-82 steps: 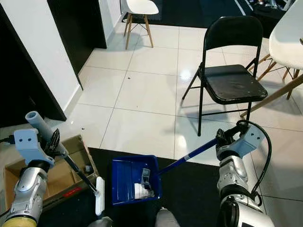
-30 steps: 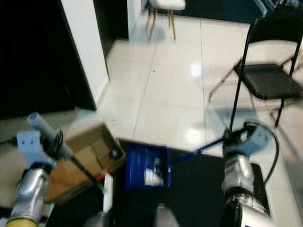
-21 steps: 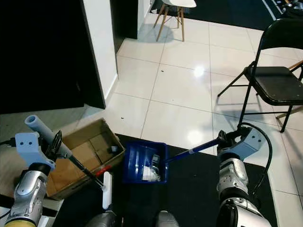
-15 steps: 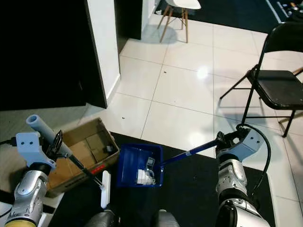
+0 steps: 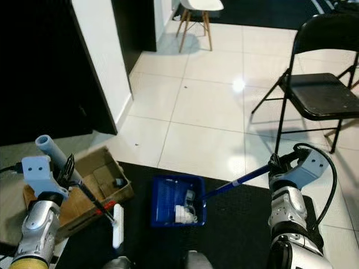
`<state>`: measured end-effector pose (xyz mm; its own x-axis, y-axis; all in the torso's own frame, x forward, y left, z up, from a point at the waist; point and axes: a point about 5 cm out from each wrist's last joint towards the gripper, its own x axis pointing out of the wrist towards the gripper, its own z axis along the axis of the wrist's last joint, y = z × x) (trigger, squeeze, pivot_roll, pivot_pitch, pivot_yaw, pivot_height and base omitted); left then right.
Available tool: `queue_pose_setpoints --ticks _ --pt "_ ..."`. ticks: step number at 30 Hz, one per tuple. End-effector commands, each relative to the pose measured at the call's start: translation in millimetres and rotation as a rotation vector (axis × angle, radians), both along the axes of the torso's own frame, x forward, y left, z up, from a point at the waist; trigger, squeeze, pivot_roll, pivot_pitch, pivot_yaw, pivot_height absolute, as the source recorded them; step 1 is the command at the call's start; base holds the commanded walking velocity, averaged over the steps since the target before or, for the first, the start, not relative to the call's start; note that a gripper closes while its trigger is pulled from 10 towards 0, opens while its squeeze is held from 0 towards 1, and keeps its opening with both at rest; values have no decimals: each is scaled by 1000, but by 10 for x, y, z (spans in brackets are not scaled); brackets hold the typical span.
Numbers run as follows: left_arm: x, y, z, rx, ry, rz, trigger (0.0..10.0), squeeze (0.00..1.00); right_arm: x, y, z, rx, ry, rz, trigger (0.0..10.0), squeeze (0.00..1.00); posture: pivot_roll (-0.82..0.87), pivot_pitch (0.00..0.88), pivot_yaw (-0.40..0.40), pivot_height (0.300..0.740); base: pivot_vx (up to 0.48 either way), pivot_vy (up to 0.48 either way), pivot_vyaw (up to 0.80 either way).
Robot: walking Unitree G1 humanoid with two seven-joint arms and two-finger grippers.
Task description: Sweep floor
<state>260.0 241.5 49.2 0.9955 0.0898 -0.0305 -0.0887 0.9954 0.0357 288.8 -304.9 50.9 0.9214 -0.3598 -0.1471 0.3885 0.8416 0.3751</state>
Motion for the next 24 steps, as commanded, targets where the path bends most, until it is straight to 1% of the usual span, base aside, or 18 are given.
queue_pose_setpoints --ticks 1,3,5,7,11,14,20,24 --pt "-17 127 3 61 26 28 10000 0 26 -9 51 20 -40 -11 10000 0 -15 65 4 740 0 0 0" --pt "-9 183 -6 79 51 53 10000 0 37 -7 59 20 -40 -8 10000 0 -15 65 4 740 0 0 0" --pt "-5 204 -30 86 79 56 10000 0 54 7 58 20 -26 6 10000 0 -14 67 4 740 0 0 0" --pt "-6 203 -43 90 88 53 10000 0 61 17 55 20 -20 14 10000 0 -14 67 4 740 0 0 0" --pt "-17 191 -84 87 107 65 10000 0 87 102 18 32 0 73 10000 0 -13 71 0 740 0 0 0" --pt "-30 188 -103 90 114 71 10000 0 98 142 8 10 14 103 10000 0 -12 71 0 740 0 0 0" --pt "-45 170 -113 89 115 61 10000 0 102 165 0 -8 26 118 10000 0 -10 75 -2 740 0 0 0" --pt "-42 156 -110 88 113 57 10000 0 101 169 -5 -11 32 125 10000 0 -10 76 -1 740 0 0 800"
